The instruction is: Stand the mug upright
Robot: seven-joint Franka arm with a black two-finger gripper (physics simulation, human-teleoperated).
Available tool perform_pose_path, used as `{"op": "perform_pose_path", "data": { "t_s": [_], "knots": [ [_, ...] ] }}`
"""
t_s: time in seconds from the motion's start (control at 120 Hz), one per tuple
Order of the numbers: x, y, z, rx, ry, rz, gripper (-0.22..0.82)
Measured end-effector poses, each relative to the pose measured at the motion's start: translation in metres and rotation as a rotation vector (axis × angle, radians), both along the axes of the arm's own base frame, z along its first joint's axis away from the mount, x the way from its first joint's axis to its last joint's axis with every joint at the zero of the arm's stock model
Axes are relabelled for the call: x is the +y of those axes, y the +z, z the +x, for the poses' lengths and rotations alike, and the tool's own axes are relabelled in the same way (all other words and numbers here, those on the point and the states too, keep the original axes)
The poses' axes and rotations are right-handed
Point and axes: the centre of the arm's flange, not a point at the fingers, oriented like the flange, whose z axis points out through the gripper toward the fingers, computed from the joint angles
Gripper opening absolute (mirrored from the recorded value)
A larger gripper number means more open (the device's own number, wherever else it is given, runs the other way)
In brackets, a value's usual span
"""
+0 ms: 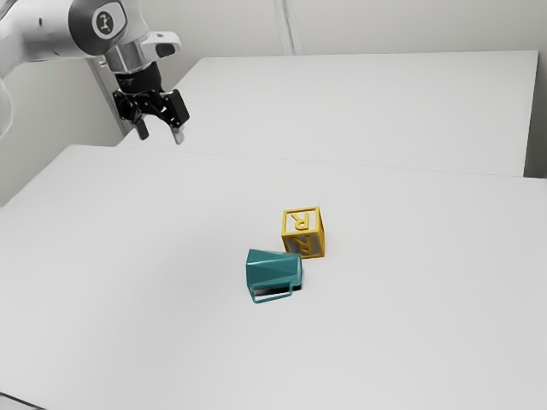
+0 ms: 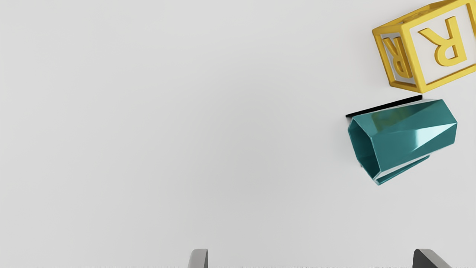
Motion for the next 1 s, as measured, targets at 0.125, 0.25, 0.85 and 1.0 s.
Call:
{"op": "perform_pose_path", "data": {
  "t_s": [0.125,0.25,0.85,1.0],
  "knots": [
    [0.000,0.000,0.000,0.004,-0.002,-0.001,0.60],
    [0.001,0.000,-0.001,0.005,-0.004,-0.003,0.60],
    [-0.019,-0.166,-0.070,0.090,0.233,-0.479,0.60],
    [-0.042,-0.203,-0.078,0.076,0.286,-0.559,0.60]
  ]
}}
